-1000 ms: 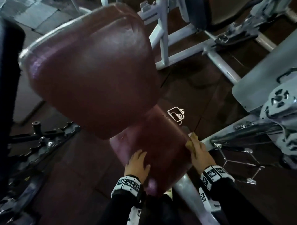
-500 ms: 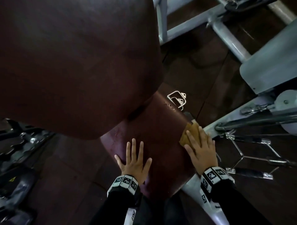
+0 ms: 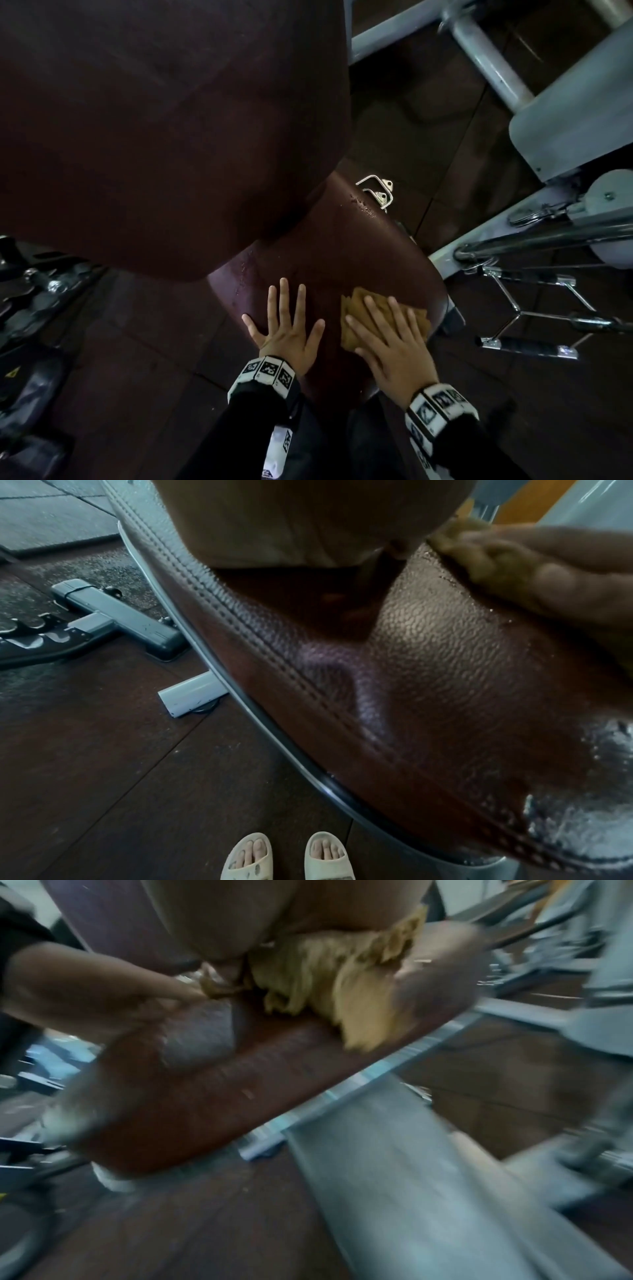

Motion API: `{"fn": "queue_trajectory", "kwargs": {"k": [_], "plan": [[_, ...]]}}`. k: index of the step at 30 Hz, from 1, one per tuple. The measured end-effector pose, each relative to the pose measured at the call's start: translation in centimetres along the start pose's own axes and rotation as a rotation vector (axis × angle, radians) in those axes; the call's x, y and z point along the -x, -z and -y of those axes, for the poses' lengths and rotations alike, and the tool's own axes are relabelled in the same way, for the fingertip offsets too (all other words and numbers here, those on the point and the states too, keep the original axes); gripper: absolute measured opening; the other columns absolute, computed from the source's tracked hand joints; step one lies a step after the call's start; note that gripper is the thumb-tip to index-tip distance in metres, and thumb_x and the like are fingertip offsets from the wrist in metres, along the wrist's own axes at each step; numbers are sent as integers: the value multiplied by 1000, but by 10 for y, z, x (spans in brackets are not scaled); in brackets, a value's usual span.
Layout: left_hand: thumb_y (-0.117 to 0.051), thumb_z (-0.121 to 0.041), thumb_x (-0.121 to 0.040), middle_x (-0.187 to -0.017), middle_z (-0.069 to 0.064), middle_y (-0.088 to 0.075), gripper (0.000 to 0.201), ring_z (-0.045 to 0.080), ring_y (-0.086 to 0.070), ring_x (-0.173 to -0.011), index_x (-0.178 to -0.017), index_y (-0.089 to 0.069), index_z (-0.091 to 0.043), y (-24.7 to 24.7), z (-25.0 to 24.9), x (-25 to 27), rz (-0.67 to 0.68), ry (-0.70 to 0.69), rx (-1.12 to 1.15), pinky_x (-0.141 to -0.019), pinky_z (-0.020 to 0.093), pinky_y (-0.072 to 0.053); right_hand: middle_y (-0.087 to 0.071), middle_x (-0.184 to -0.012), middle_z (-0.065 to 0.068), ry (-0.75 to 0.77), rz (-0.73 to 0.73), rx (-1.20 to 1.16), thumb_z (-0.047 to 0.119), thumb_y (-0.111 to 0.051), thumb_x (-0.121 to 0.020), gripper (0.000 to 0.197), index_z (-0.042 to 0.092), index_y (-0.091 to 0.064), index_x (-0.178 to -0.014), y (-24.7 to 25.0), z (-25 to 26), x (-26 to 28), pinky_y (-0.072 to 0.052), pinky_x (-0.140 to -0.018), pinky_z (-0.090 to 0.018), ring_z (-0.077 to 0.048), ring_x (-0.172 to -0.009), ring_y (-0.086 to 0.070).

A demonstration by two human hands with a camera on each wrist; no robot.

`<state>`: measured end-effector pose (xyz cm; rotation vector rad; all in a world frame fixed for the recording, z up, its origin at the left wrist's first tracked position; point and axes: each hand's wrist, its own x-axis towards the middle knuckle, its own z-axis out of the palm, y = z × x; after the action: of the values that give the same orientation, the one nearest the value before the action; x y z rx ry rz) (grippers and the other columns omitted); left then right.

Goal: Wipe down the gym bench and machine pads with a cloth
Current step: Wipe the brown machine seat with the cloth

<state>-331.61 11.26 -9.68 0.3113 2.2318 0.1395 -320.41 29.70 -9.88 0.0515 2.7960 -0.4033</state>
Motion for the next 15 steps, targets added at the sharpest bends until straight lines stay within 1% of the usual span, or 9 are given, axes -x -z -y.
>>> {"fn": "queue_trajectory", "kwargs": {"k": [3, 5, 6, 7, 8, 10, 12, 13, 15], "plan": [[-3, -67, -88, -129, -13, 60, 66, 6, 57, -116, -115, 54, -45, 0, 1, 0, 11, -9, -1, -84, 55, 40, -15, -158, 2, -84, 17, -46, 51, -16, -98, 50, 40, -17, -147, 4, -24, 22, -19, -112, -49, -32, -142, -17], [-1, -68, -86, -130, -12, 59, 65, 6, 57, -116, -115, 54, -45, 1, 1, -1, 18, -17, 7, -81, 53, 42, -13, -157, -3, -201, 30, -109, 52, -9, -98, 53, 35, -20, -147, 14, -42, 19, -26, -110, -55, -36, -141, -17], [0, -68, -85, -130, -12, 59, 65, 6, 56, -117, -115, 54, -46, 1, 1, -1, 19, -19, 10, -80, 52, 43, -13, -157, -5, -257, 30, -141, 54, -7, -97, 57, 33, -21, -147, 21, -50, 13, -26, -109, -57, -37, -142, -15], [1, -68, -85, -130, -12, 59, 65, 6, 56, -117, -115, 54, -46, 1, 1, -1, 21, -19, 10, -79, 52, 44, -11, -157, -4, -297, 24, -160, 57, -7, -95, 58, 33, -19, -147, 27, -58, 3, -23, -109, -56, -36, -142, -14], [1, -68, -84, -130, -12, 59, 65, 6, 56, -117, -115, 54, -46, 1, 1, -1, 21, -17, 8, -79, 52, 44, -8, -157, -3, -320, 19, -160, 58, -9, -94, 59, 34, -17, -146, 32, -65, -9, -19, -111, -54, -35, -143, -13], [2, -68, -84, -130, -12, 59, 65, 6, 57, -116, -115, 54, -45, 1, 0, -1, 19, -14, 4, -79, 52, 43, -8, -158, -4, -314, -9, -113, 54, -13, -92, 57, 33, -14, -145, 39, -70, -38, -15, -114, -51, -34, -144, -14], [2, -68, -84, -131, -12, 59, 65, 6, 56, -117, -117, 53, -45, 0, 0, -1, 12, -16, 8, -79, 51, 44, -7, -158, -7, -284, 10, -33, 52, -13, -93, 56, 33, -11, -145, 45, -63, -63, -13, -116, -49, -32, -145, -12], [1, -68, -84, -131, -12, 59, 65, 6, 56, -117, -117, 52, -45, 0, 0, 0, 7, -18, 10, -79, 51, 44, -6, -158, -6, -286, 24, -17, 52, -17, -95, 54, 35, -10, -146, 46, -55, -71, -12, -116, -50, -35, -144, -11], [1, -68, -85, -132, -13, 58, 65, 6, 56, -118, -118, 52, -45, 1, 0, 1, 1, -19, 9, -80, 51, 43, -16, -157, -6, -260, 12, -23, 47, -34, -96, 52, 36, -23, -146, 45, -35, -76, -16, -112, -56, -44, -141, -16]]}}
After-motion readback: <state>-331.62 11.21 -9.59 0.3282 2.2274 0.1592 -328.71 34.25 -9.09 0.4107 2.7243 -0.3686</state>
